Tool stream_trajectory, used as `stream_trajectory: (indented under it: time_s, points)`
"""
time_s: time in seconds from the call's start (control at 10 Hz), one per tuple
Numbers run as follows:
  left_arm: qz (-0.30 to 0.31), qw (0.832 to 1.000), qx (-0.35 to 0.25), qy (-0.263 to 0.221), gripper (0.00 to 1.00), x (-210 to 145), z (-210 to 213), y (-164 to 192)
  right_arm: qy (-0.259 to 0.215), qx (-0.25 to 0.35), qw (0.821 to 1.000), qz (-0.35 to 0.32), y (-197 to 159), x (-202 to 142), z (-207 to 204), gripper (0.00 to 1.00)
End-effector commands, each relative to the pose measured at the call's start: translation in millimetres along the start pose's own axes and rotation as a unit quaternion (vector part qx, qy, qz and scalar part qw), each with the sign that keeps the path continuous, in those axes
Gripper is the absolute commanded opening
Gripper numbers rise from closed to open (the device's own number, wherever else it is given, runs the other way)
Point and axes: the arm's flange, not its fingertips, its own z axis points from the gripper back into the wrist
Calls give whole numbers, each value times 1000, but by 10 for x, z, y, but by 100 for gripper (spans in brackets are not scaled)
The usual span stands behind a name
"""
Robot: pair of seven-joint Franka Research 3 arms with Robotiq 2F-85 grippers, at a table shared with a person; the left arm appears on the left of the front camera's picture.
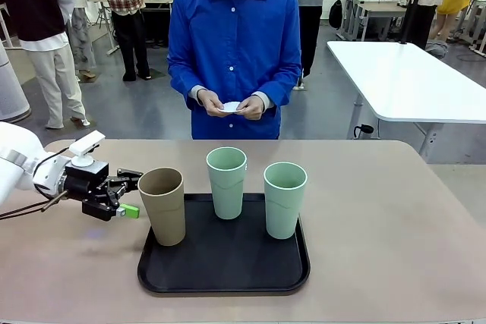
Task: Place coasters on the table and set cups on them.
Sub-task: Pick up one Reusable plastic cup and place it on a coaster set by the human.
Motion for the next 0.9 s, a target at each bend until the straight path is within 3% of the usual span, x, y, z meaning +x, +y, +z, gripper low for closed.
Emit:
stream_trajectory:
  time_s: [0.0, 0.8]
  points:
    - [-19, 1000, -20, -3, 100, -33, -56, 45, 2, 11, 1000, 1, 4, 10, -1, 100]
    - [-24, 998, -51, 27, 100, -137, -326, 139, 2, 11, 1000, 1, 4, 10, -1, 100]
